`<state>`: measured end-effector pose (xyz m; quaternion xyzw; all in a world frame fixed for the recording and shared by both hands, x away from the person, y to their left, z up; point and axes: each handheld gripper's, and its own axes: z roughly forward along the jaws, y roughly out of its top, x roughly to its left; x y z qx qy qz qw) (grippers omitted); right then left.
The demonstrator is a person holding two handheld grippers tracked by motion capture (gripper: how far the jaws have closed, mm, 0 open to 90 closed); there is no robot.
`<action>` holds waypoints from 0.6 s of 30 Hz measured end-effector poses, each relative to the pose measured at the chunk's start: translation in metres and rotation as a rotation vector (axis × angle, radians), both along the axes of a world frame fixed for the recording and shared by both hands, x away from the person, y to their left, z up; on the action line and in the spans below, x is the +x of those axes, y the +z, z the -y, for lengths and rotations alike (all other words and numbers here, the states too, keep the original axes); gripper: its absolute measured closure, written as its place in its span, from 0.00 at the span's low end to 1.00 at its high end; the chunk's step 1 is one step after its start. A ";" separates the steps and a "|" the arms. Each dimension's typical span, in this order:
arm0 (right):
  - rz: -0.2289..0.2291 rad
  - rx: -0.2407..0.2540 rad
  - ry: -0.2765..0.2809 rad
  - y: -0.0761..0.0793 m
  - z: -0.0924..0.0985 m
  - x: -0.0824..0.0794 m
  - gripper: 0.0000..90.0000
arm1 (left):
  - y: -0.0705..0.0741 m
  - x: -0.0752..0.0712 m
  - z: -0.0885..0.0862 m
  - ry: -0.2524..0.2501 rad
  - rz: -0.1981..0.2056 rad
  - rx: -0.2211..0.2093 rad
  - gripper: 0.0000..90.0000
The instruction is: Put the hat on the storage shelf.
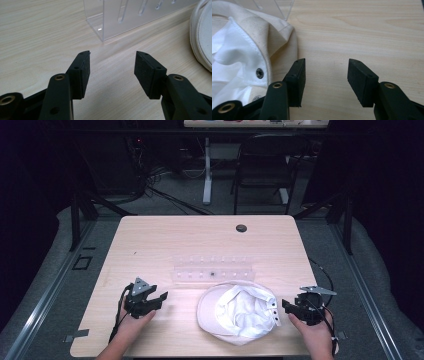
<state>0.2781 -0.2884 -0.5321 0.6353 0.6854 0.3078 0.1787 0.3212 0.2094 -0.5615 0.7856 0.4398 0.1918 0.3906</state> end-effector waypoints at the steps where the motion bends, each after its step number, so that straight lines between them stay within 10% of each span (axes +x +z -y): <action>1: -0.004 0.009 0.006 0.001 0.001 0.001 0.54 | 0.000 0.000 0.000 0.001 0.000 0.001 0.52; 18: -0.084 0.054 0.127 0.038 -0.004 0.004 0.54 | 0.000 -0.001 0.000 0.011 0.003 0.003 0.52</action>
